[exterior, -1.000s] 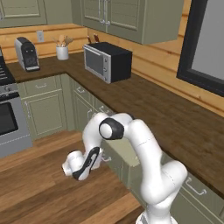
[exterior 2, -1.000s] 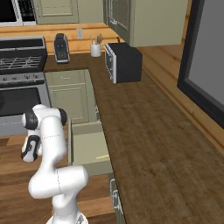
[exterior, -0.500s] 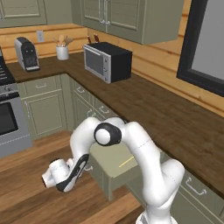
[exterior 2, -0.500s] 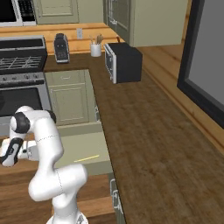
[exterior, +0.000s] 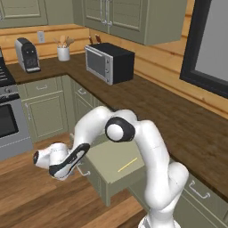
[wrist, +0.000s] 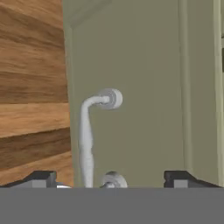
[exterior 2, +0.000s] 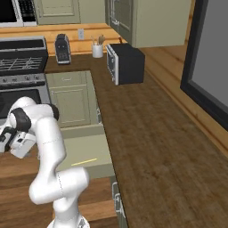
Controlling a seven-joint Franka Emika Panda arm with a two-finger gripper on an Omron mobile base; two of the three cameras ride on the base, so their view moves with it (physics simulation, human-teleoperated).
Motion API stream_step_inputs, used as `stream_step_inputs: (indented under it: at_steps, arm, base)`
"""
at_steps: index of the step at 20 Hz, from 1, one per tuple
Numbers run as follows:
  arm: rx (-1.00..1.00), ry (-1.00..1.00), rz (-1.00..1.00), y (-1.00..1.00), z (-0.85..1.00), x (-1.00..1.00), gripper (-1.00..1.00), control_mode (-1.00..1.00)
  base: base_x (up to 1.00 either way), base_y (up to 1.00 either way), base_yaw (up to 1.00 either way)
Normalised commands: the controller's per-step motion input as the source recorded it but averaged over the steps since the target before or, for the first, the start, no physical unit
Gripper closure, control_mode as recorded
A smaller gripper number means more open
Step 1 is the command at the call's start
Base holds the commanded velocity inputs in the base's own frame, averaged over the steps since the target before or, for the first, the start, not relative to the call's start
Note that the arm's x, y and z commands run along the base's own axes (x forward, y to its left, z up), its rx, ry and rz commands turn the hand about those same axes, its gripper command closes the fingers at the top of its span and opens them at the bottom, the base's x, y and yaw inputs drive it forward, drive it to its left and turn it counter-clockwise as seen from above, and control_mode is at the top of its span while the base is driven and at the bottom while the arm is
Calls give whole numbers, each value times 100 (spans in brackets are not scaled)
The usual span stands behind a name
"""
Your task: Take a straw from the drawer in front and place it inside the glass cup on the dining counter.
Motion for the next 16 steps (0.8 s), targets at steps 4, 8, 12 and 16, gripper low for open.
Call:
stream_step_inputs:
  at_steps: [4,8,12,16]
  arm:
    - [67,45,9,12,41,-16,-100,-100]
    - [36,4,1,-12,83,-51,-100,-100]
    - [18,0,-5,-57,72,-8,-100,-100]
    - [5,1,-12,-65,35,14,-100,-100]
  base:
    - [0,0,0]
    - [0,0,0]
    - [0,0,0]
    - [0,0,0]
